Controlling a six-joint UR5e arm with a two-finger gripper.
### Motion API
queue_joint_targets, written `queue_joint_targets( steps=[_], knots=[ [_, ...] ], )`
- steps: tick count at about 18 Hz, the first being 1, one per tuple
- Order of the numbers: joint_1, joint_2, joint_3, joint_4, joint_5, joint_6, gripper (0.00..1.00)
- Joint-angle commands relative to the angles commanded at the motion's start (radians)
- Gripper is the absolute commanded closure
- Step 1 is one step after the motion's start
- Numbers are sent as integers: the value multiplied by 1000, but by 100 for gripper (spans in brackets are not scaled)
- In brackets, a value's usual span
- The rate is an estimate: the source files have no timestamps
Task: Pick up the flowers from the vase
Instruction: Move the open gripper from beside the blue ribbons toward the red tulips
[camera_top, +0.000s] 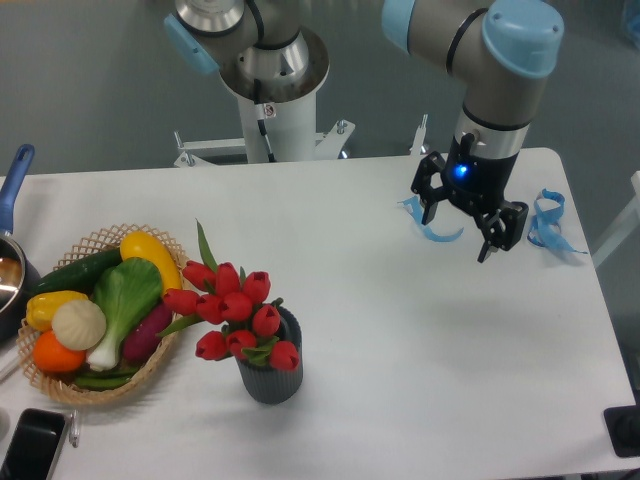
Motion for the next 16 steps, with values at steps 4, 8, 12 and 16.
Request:
queue_joint_targets(
  steps=[4,8,12,16],
  knots=[
    [2,14,-46,0,-3,-6,0],
    [-5,14,-75,9,-73,-9,0],
    [-12,3,-83,58,-144,-86,0],
    [-31,17,-129,124,-372,-190,0]
  ],
)
